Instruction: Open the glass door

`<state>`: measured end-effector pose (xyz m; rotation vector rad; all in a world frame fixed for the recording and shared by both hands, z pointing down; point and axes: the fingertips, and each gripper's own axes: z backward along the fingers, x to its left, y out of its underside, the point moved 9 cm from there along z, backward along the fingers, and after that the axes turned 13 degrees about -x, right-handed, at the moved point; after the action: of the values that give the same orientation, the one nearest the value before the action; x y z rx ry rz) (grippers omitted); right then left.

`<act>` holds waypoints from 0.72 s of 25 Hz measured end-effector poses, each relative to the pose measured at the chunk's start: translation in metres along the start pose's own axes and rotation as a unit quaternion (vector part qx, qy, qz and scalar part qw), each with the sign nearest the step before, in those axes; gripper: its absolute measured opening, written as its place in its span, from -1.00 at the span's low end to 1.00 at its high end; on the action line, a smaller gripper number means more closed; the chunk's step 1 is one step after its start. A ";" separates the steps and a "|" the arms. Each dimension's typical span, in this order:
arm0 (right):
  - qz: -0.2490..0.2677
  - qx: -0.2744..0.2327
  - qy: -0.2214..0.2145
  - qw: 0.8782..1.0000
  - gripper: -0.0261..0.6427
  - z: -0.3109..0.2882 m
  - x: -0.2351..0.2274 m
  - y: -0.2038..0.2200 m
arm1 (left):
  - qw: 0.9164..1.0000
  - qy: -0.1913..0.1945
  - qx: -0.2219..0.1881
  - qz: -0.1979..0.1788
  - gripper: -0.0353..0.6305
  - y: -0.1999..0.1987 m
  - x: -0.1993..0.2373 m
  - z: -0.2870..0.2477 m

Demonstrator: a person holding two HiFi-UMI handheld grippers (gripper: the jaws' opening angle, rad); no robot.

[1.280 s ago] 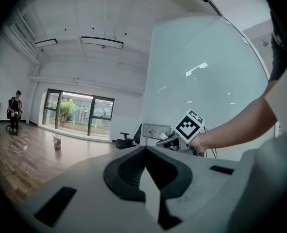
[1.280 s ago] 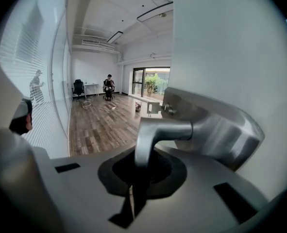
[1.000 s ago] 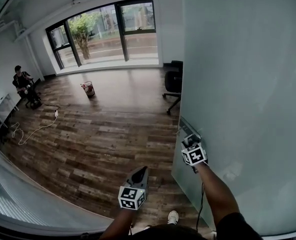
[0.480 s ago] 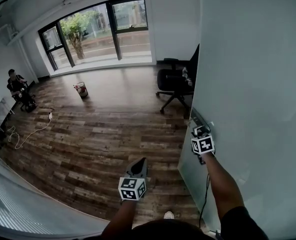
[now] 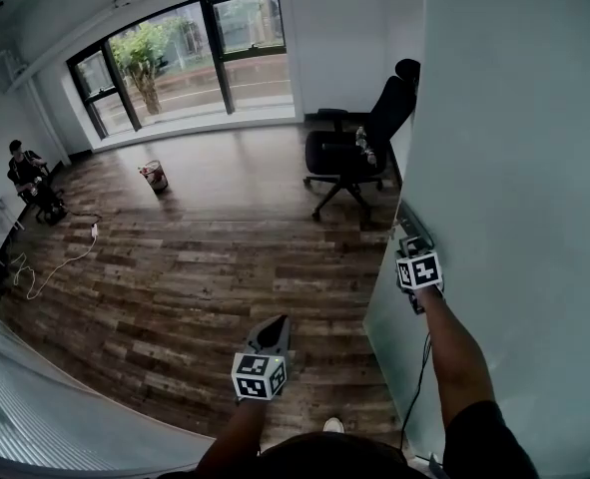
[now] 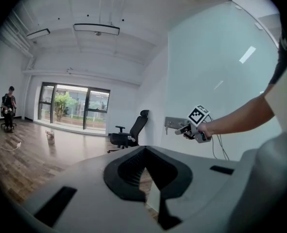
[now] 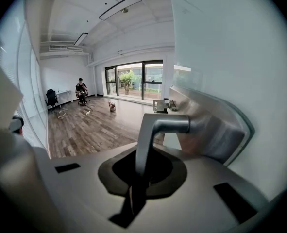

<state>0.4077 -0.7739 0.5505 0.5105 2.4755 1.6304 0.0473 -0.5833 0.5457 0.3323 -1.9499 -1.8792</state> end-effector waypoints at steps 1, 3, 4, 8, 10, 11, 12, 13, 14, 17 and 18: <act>-0.003 0.007 -0.001 1.000 -0.88 0.001 -0.004 -0.002 | 1.000 -0.003 0.001 0.000 -0.90 -0.001 0.001 0.002; -0.007 0.025 0.001 1.000 -0.88 0.004 -0.012 -0.005 | 1.000 -0.007 0.002 0.004 -0.90 -0.003 0.002 0.004; -0.005 0.035 0.004 0.999 -0.88 0.005 -0.015 -0.006 | 1.000 -0.007 0.002 0.006 -0.90 -0.002 0.002 0.005; 0.025 0.067 0.018 0.997 -0.88 0.005 -0.020 -0.008 | 1.000 -0.004 0.001 0.003 -0.90 -0.003 0.002 0.006; 0.038 0.076 0.013 0.996 -0.87 0.007 -0.019 -0.009 | 1.000 0.001 -0.002 0.000 -0.90 -0.005 0.000 0.008; 0.038 0.081 0.001 0.996 -0.83 0.008 -0.017 -0.010 | 1.000 0.005 -0.002 -0.001 -0.90 -0.007 0.001 0.009; 0.037 0.089 -0.012 0.995 -0.58 0.009 -0.014 -0.013 | 1.000 0.009 -0.002 -0.002 -0.90 -0.008 0.001 0.010; 0.038 0.099 -0.023 0.994 -0.46 0.009 -0.011 -0.016 | 1.000 0.012 -0.002 -0.004 -0.90 -0.009 0.002 0.011; 0.045 0.108 -0.029 0.993 -0.35 0.011 -0.008 -0.019 | 1.000 0.014 -0.003 -0.006 -0.90 -0.010 0.002 0.012; 0.084 0.094 -0.018 0.992 -0.23 0.021 0.005 -0.017 | 1.000 0.016 -0.002 -0.010 -0.90 -0.009 0.000 0.023; 0.100 0.080 0.005 0.992 -0.23 0.028 0.007 -0.016 | 1.000 0.016 -0.001 -0.011 -0.90 -0.008 0.001 0.028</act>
<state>0.4064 -0.7529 0.5251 0.7969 2.6530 1.5070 0.0333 -0.5589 0.5372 0.3813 -1.9302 -1.8782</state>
